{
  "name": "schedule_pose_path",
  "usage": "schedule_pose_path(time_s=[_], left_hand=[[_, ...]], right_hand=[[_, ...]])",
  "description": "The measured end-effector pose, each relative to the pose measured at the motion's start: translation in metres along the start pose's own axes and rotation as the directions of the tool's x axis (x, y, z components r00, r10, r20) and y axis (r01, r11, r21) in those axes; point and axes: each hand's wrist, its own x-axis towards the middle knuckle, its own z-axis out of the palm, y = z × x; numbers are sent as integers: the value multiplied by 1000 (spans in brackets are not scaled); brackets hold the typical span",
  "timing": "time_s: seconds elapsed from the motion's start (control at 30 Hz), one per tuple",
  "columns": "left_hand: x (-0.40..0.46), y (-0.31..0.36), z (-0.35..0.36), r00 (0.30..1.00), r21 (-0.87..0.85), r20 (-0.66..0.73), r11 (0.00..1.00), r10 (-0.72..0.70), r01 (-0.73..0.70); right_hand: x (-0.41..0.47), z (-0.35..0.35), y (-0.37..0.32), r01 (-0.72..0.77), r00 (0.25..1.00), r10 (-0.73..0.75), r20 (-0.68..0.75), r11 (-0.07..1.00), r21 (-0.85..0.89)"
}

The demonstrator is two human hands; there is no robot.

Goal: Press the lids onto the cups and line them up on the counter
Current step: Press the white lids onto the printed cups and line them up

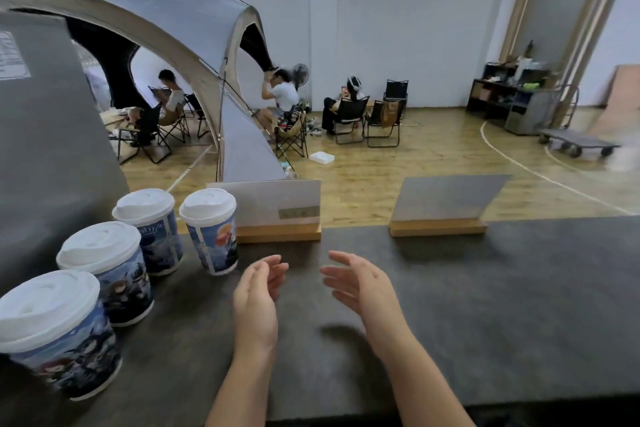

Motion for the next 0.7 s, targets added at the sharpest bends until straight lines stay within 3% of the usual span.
schedule_pose_path(time_s=[0.13,0.27,0.47,0.7], left_hand=[[-26,-22,58,969,69,232,995,-80,65],[-68,-38,113,894,147,420,984,-154,100],[-154,-49,192,809,177,550,976,-207,129],[-254,-59,283,776,168,597,978,-203,126]], right_hand=[[-23,-59,-14,63,978,-60,-200,998,8],[-56,-129,-20,116,896,-90,-435,993,32],[-116,-240,-27,156,754,-114,-647,988,8],[-180,-367,-52,206,663,-146,-735,978,-8]])
